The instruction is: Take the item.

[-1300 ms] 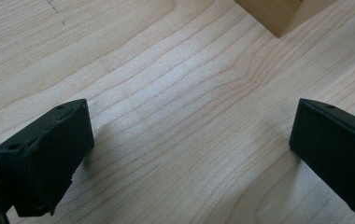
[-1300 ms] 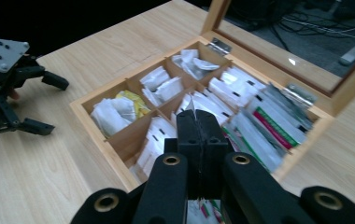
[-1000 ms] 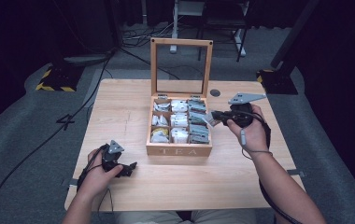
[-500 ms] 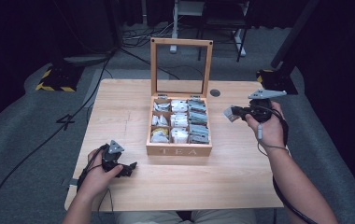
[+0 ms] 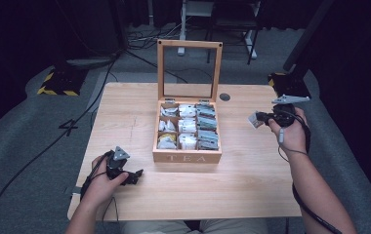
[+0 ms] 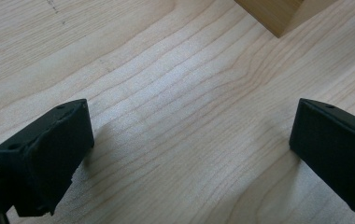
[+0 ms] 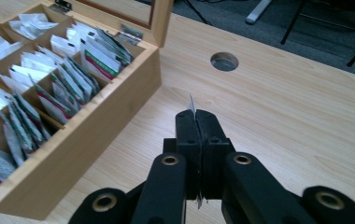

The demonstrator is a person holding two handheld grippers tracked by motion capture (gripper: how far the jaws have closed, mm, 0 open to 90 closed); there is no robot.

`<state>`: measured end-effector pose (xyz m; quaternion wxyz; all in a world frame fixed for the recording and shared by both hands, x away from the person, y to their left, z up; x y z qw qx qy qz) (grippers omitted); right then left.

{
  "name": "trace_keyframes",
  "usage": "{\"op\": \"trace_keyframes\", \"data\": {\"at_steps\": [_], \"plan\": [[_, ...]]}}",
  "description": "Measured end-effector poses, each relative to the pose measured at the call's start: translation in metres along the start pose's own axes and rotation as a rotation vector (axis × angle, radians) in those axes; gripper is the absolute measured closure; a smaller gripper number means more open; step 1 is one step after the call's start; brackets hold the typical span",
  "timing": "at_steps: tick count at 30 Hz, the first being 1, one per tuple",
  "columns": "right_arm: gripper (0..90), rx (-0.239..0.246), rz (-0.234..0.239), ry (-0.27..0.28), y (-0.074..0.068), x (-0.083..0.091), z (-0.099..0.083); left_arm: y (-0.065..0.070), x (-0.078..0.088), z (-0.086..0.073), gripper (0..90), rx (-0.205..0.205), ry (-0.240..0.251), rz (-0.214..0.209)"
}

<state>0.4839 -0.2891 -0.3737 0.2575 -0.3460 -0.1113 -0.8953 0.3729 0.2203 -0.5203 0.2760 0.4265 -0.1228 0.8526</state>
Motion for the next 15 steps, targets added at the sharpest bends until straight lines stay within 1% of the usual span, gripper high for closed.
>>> {"op": "trace_keyframes", "data": {"at_steps": [1,7,12,15], "plan": [[90.0,-0.004,-0.006,-0.002,0.004,-0.001,-0.003,0.0,0.0,0.0,0.3,-0.001,0.003,0.002],[90.0,-0.023,-0.028,-0.023,0.014,-0.008,-0.012,0.0,0.0,0.0,0.3,-0.002,0.003,0.001],[90.0,-0.046,-0.032,-0.054,0.018,-0.016,-0.022,0.0,0.0,0.0,0.3,0.0,0.001,0.001],[90.0,-0.054,-0.032,-0.061,0.019,-0.019,-0.026,0.0,0.0,0.0,0.3,0.002,0.002,-0.002]]}}
Point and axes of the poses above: each handheld gripper's, and its own axes: x roughly backward along the jaws, z roughly out of its top, y roughly to its right, the point moved 2 cm from there along -x, roughly forward along the jaws, and after that the axes turned 4 degrees about -y, right-handed, at the moved point
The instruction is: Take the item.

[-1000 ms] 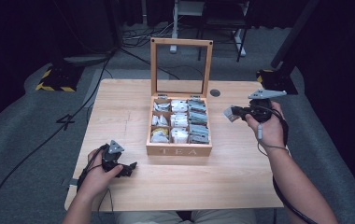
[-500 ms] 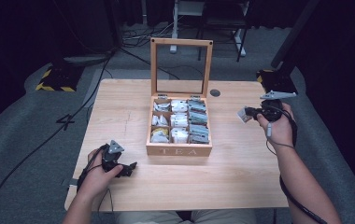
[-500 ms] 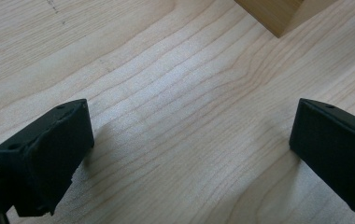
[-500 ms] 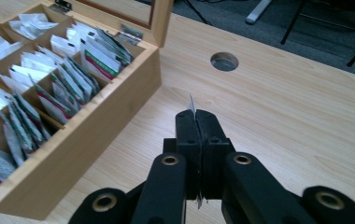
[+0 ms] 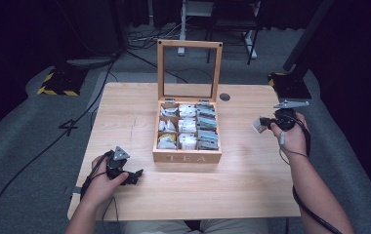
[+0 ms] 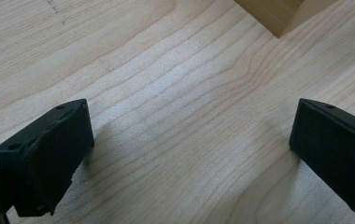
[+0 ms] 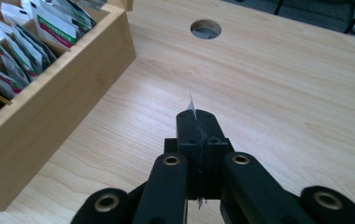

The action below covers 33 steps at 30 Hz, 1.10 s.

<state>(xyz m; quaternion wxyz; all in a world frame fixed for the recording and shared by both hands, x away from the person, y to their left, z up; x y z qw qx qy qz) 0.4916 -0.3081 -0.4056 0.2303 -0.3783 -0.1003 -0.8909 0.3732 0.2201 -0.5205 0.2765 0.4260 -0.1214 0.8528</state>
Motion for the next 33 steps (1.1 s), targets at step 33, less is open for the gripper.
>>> {"op": "trace_keyframes", "data": {"at_steps": [33], "plan": [[88.3,-0.098,0.045,-0.128,0.003,-0.039,-0.041,-0.002,-0.001,0.002,0.3,-0.012,0.001,0.002]]}}
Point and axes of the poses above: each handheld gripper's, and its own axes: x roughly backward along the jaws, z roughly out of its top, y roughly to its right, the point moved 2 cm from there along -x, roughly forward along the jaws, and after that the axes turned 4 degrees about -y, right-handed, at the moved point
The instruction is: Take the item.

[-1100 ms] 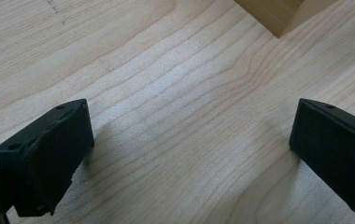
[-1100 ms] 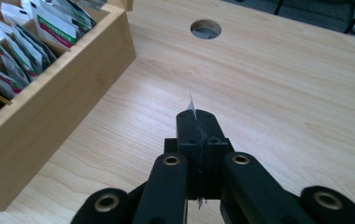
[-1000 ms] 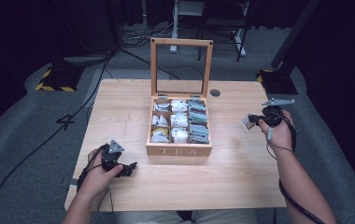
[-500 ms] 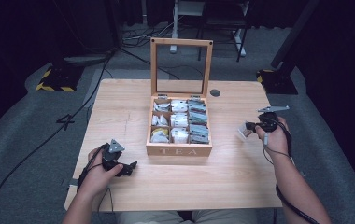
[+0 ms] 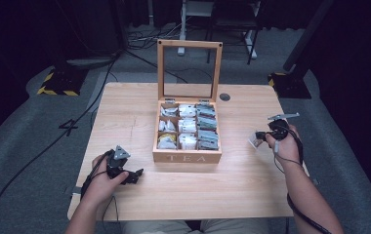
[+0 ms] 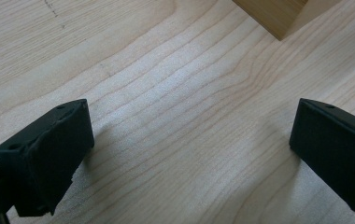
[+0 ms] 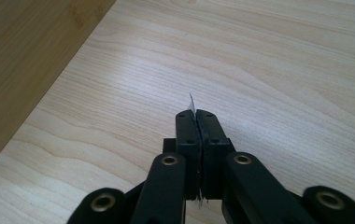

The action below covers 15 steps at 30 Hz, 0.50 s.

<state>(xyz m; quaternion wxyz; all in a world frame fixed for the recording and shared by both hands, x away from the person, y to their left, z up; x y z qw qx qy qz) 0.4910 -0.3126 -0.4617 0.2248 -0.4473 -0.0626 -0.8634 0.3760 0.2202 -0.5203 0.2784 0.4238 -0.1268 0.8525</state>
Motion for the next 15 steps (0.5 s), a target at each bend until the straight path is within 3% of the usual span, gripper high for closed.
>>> {"op": "trace_keyframes", "data": {"at_steps": [4,5,6,11,15], "plan": [[78.6,-0.003,-0.006,-0.003,0.003,-0.002,-0.002,0.0,0.0,0.0,0.3,-0.002,-0.001,0.001],[69.9,-0.009,-0.005,0.004,0.006,-0.003,-0.003,0.0,0.0,0.0,0.3,0.001,0.0,-0.001],[69.9,-0.009,-0.005,0.004,0.006,-0.003,-0.003,0.0,0.0,0.0,0.3,-0.001,0.0,0.0],[50.2,-0.025,-0.004,0.012,0.014,-0.01,-0.007,0.0,0.0,0.0,0.3,-0.001,-0.001,0.0],[42.8,-0.037,-0.027,0.029,0.019,-0.011,-0.008,0.0,0.0,0.0,0.4,0.003,0.0,-0.003]]}}
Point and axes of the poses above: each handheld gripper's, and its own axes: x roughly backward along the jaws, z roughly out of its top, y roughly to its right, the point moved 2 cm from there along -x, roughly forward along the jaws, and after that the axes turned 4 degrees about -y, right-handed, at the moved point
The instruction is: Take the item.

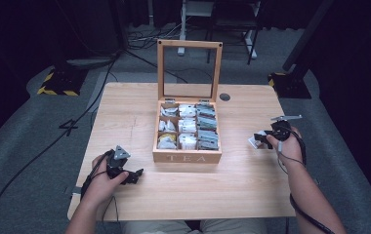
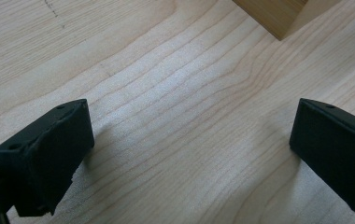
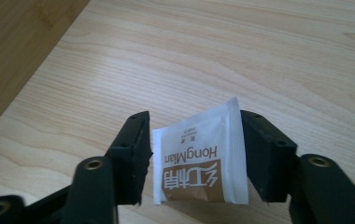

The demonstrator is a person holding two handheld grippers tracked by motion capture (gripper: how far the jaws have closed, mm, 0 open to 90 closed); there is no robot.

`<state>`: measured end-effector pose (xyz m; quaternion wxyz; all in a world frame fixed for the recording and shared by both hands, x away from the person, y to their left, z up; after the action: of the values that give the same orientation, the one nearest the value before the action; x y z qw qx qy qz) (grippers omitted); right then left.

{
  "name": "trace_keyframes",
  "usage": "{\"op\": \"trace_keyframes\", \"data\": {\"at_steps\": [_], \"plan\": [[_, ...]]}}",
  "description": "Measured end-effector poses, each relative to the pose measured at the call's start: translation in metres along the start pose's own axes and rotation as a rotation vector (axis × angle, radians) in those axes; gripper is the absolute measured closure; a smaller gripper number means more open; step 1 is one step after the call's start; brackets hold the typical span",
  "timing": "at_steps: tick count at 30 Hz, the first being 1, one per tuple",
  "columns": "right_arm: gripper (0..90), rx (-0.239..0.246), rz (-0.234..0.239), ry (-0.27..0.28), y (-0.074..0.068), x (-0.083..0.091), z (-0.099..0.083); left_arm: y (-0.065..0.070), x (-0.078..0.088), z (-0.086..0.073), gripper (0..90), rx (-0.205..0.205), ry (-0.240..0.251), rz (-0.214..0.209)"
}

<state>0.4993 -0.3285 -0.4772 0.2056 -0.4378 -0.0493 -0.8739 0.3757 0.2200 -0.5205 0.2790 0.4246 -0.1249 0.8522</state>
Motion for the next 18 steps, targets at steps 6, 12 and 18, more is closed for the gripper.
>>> {"op": "trace_keyframes", "data": {"at_steps": [6,12,18], "plan": [[41.3,-0.003,-0.01,0.021,0.003,0.004,0.001,0.0,0.0,0.0,0.4,0.0,-0.001,0.001],[41.1,0.017,-0.014,0.043,0.002,0.013,0.002,0.0,0.0,0.0,0.4,0.0,-0.001,0.001],[39.5,0.051,0.019,0.091,-0.008,0.034,0.004,0.0,0.001,-0.001,1.1,-0.001,0.003,-0.002]]}}
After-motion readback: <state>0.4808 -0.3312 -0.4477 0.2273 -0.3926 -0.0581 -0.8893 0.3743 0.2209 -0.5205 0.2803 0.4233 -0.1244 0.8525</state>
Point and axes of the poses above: each handheld gripper's, and its own axes: x roughly backward along the jaws, z roughly out of its top, y roughly to its right, the point moved 2 cm from there along -x, roughly forward along the jaws, and after that the axes turned 4 degrees about -y, right-handed, at the moved point
